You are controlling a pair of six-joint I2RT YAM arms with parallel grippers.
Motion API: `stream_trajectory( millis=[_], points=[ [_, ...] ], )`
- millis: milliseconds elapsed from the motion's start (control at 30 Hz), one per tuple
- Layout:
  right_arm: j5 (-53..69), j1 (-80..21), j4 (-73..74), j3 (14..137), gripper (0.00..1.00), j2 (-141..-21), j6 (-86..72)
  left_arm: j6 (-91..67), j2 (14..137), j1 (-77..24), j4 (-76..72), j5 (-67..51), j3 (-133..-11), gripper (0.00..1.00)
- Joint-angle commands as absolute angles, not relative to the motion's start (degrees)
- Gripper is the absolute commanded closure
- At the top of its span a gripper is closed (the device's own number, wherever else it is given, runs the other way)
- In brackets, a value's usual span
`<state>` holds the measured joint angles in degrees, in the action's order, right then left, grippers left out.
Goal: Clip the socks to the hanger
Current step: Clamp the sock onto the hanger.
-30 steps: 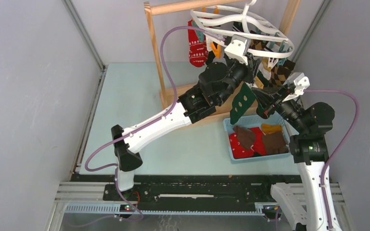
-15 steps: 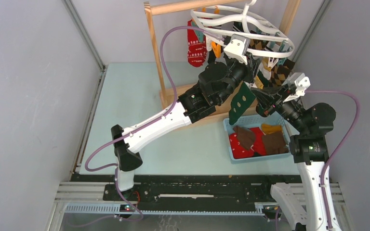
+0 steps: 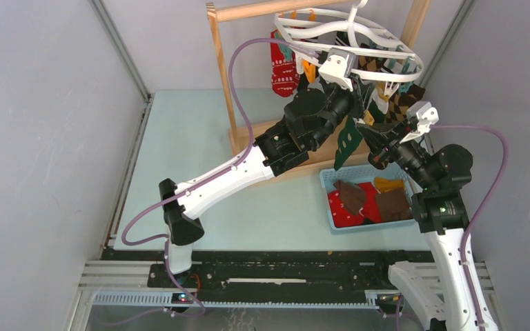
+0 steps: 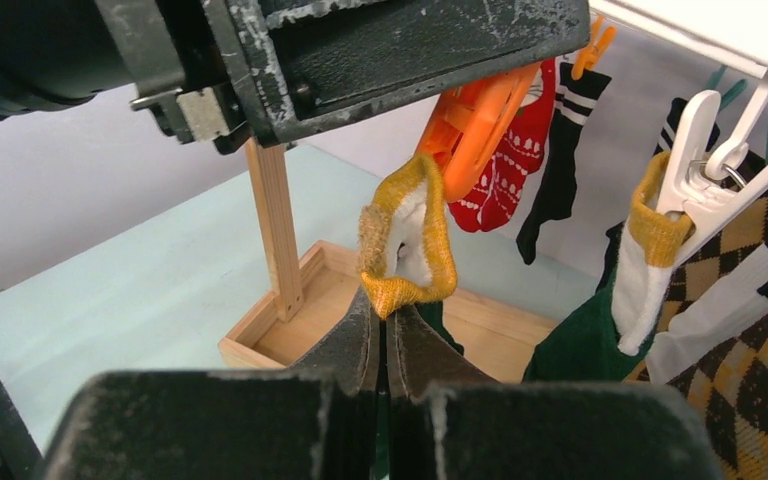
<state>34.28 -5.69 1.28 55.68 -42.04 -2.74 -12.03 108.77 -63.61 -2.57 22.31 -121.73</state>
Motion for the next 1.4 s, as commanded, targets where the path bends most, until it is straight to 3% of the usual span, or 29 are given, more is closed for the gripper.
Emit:
stream_trajectory(
  millis=[0, 300, 833, 1367],
  points=[
    [30.81, -6.66, -2.36, 57.92, 1.0, -42.29, -2.33, -14.0, 106.41, -62.67, -3.96, 24.26, -120.42, 0.89],
    [33.01, -6.92, -5.63, 55.33, 1.0, -40.02, 0.57, -16.48, 105.7, -62.08, -3.96, 25.21, -119.36, 0.89],
    [35.07, -4.13, 6.58, 52.98, 1.0, -35.7, -2.76, -16.77, 104.95, -61.58, -5.1, 24.77, -119.27, 0.89],
    [45.6, 3.6, -3.7, 52.82, 1.0, -40.47, -15.67, -17.31, 104.06, -61.52, -7.29, 22.2, -116.43, 0.9]
  ],
)
